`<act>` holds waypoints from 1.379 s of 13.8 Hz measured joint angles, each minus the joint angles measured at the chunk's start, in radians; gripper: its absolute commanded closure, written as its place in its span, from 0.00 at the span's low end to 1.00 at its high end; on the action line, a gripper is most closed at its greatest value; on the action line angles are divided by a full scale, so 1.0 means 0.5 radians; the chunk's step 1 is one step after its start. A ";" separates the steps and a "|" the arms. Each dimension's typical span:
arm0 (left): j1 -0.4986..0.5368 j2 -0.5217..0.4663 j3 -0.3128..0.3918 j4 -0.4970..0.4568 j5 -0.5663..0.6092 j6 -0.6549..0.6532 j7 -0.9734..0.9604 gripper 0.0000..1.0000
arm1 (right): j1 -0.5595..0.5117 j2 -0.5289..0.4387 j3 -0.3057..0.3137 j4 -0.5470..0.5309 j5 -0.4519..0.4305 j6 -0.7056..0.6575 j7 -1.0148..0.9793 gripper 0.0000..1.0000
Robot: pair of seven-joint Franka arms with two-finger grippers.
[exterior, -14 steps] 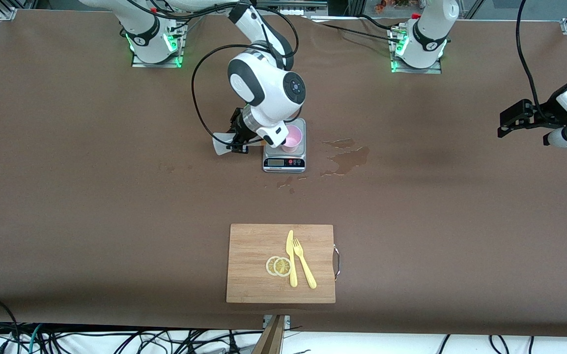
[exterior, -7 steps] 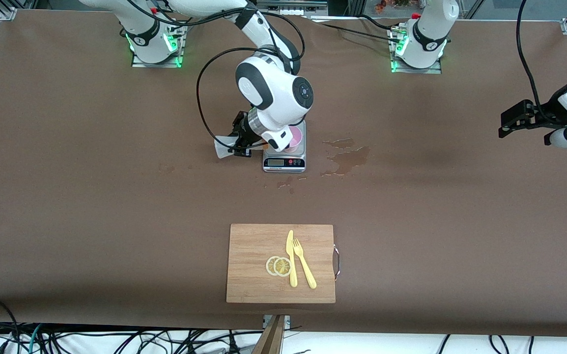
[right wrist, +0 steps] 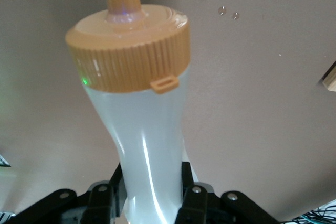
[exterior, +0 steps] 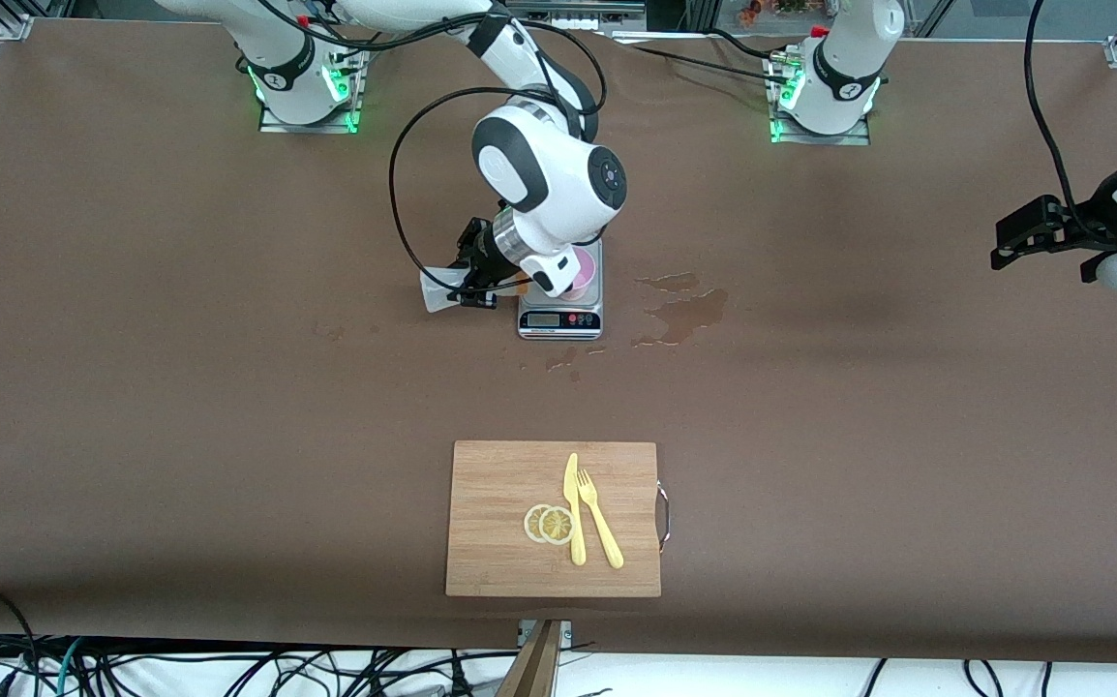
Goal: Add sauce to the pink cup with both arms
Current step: 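Tilt the bottle nozzle down into the cup with the right gripper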
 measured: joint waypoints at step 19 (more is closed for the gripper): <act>0.000 -0.029 -0.009 0.001 0.000 -0.058 -0.031 0.00 | 0.082 0.145 -0.006 0.275 -0.158 -0.265 0.009 0.57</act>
